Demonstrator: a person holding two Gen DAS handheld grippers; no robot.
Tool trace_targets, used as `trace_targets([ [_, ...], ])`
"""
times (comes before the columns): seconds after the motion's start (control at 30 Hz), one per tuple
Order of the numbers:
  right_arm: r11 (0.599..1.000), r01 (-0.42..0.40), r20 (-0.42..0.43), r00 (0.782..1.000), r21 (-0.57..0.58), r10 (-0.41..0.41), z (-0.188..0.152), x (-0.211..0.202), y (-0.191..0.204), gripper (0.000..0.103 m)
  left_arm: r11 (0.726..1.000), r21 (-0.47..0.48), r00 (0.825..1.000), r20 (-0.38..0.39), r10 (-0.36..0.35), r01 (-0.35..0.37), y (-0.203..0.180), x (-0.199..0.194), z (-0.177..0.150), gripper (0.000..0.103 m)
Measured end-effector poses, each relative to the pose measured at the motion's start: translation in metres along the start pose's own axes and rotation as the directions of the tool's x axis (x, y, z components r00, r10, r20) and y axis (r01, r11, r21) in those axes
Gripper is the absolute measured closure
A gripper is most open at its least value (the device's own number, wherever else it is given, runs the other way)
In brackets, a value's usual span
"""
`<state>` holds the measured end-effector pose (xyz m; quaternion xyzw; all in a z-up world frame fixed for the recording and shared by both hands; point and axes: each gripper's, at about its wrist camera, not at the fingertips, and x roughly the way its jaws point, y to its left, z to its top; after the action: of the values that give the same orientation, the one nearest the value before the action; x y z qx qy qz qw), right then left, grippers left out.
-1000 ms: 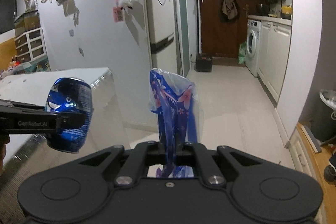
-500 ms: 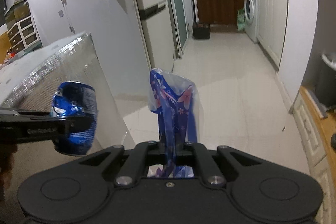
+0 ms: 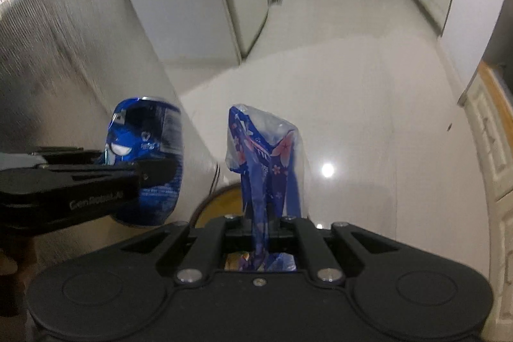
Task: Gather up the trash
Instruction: 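Carry the Pepsi can and blue wrapper with both tools over the bin, then open the right tool dropping the wrapper while left tool drops the can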
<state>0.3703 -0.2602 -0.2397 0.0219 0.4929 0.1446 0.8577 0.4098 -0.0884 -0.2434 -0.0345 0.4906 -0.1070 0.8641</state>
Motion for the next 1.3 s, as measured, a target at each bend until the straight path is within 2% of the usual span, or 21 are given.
trace_targets([
  [0.37,0.999,0.023,-0.179,0.984,-0.033,-0.029,-0.02,0.085,-0.002,0.097,0.996,-0.09,0.993,-0.116,-0.012,0.002,0.044,0.071,-0.029,0.077],
  [0.73,0.998,-0.027,-0.272,0.961,0.06,0.042,-0.034,0.139,-0.001,0.094,0.991,-0.132,0.984,-0.175,-0.034,0.01,0.065,0.113,-0.051,0.077],
  [0.9,0.998,-0.025,-0.28,0.959,0.054,0.039,-0.037,0.15,0.006,0.088,0.989,-0.145,0.985,-0.166,-0.054,0.03,0.068,0.123,-0.053,0.077],
  [0.97,0.998,-0.022,-0.272,0.962,0.057,0.037,-0.038,0.151,0.007,0.08,0.989,-0.145,0.984,-0.166,-0.063,0.039,0.067,0.129,-0.054,0.077],
  [1.13,0.999,-0.003,-0.277,0.961,0.046,0.016,-0.039,0.156,0.004,0.08,0.994,-0.093,0.987,-0.149,-0.065,0.052,0.062,0.137,-0.054,0.077],
  [1.17,0.999,-0.001,-0.281,0.959,0.044,0.013,-0.04,0.157,0.003,0.079,0.995,-0.084,0.989,-0.137,-0.063,0.052,0.061,0.138,-0.054,0.076],
  [1.23,0.999,0.005,-0.291,0.957,0.037,0.006,-0.045,0.161,0.003,0.079,0.996,-0.076,0.99,-0.13,-0.059,0.05,0.06,0.14,-0.056,0.062],
  [1.27,0.999,0.008,-0.298,0.955,0.036,0.003,-0.045,0.165,0.005,0.078,0.996,-0.077,0.989,-0.14,-0.055,0.045,0.061,0.143,-0.057,0.05],
  [1.3,0.999,0.009,-0.303,0.953,0.035,0.002,-0.046,0.167,0.004,0.077,0.996,-0.078,0.987,-0.153,-0.048,0.037,0.061,0.145,-0.059,0.048],
])
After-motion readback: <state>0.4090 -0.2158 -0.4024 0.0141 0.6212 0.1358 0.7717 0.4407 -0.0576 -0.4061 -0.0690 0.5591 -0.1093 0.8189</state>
